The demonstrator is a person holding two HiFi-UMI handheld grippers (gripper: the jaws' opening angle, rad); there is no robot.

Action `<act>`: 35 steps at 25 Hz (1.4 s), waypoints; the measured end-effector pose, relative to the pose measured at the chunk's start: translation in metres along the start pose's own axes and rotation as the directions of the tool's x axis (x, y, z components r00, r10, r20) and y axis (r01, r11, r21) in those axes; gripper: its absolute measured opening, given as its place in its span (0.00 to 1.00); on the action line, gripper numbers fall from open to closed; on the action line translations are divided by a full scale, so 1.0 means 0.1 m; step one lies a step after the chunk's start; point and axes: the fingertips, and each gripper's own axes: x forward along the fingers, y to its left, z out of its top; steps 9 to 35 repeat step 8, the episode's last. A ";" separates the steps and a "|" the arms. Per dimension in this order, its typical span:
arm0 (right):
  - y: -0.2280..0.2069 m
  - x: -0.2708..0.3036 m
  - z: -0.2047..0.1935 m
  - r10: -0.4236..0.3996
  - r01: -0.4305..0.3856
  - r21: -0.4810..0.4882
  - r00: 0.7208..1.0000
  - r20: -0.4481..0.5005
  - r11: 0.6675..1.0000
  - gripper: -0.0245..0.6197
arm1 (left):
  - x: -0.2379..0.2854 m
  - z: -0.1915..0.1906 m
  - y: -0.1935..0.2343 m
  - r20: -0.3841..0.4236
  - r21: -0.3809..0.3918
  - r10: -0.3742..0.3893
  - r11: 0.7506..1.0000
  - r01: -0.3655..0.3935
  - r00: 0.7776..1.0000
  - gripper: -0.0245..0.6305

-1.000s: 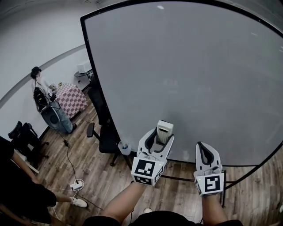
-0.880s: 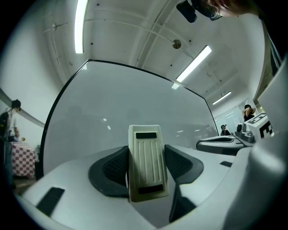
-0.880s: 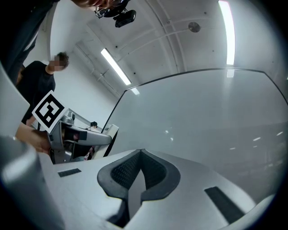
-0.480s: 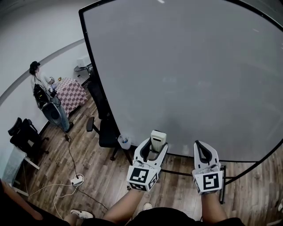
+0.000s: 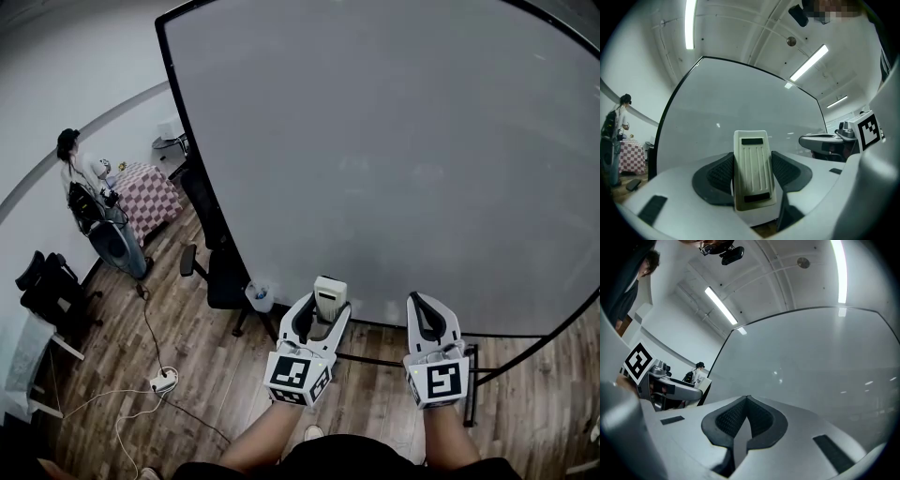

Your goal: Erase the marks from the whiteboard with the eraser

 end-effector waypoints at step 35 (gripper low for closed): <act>0.02 0.00 0.04 0.006 -0.006 -0.024 1.000 -0.008 1.000 0.07 | -0.03 0.07 0.00 0.015 0.001 0.001 1.000 -0.001 1.000 0.44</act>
